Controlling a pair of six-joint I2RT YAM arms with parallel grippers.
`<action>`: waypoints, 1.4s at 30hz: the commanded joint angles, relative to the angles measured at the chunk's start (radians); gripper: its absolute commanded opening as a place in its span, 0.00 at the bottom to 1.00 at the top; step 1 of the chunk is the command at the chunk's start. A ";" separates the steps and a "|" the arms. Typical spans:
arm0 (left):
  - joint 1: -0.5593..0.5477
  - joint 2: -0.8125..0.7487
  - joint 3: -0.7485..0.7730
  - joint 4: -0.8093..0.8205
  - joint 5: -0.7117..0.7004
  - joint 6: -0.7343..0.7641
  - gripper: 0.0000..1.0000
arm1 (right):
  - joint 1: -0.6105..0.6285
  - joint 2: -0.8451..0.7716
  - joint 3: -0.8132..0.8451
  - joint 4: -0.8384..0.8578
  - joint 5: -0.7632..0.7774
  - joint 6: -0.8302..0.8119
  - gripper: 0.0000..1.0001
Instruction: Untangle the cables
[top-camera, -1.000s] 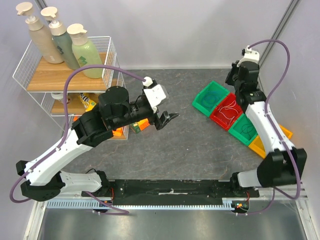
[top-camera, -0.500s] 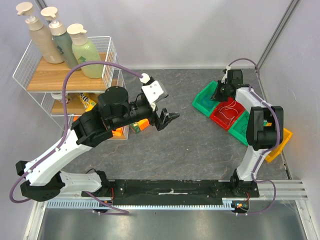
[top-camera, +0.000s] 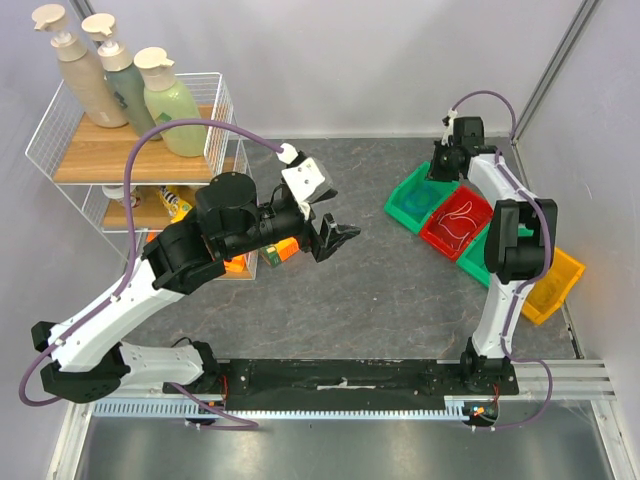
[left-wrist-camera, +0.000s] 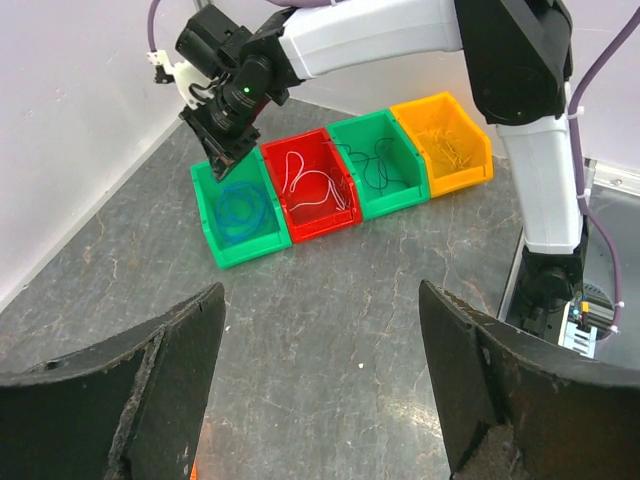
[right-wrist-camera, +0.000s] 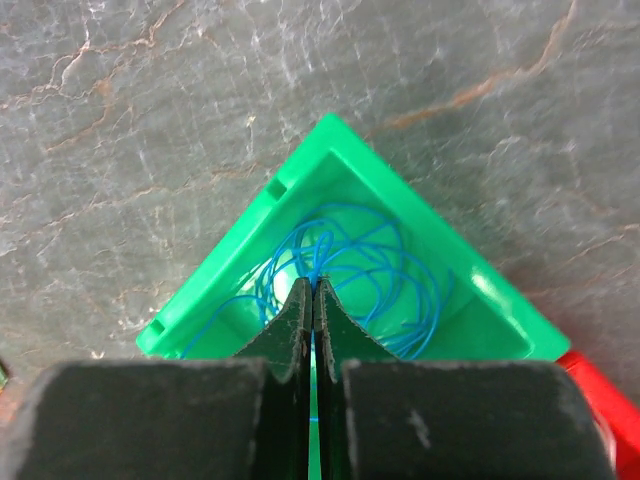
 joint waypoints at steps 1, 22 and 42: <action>-0.004 -0.015 0.043 0.015 0.002 -0.058 0.84 | -0.003 0.048 0.066 -0.011 0.070 -0.129 0.00; -0.006 -0.001 0.054 0.004 -0.014 -0.025 0.83 | 0.052 -0.205 0.003 -0.167 0.218 -0.117 0.52; -0.006 -0.029 0.032 0.151 -0.136 -0.002 0.86 | 0.137 -1.030 -0.420 0.065 0.240 -0.089 0.98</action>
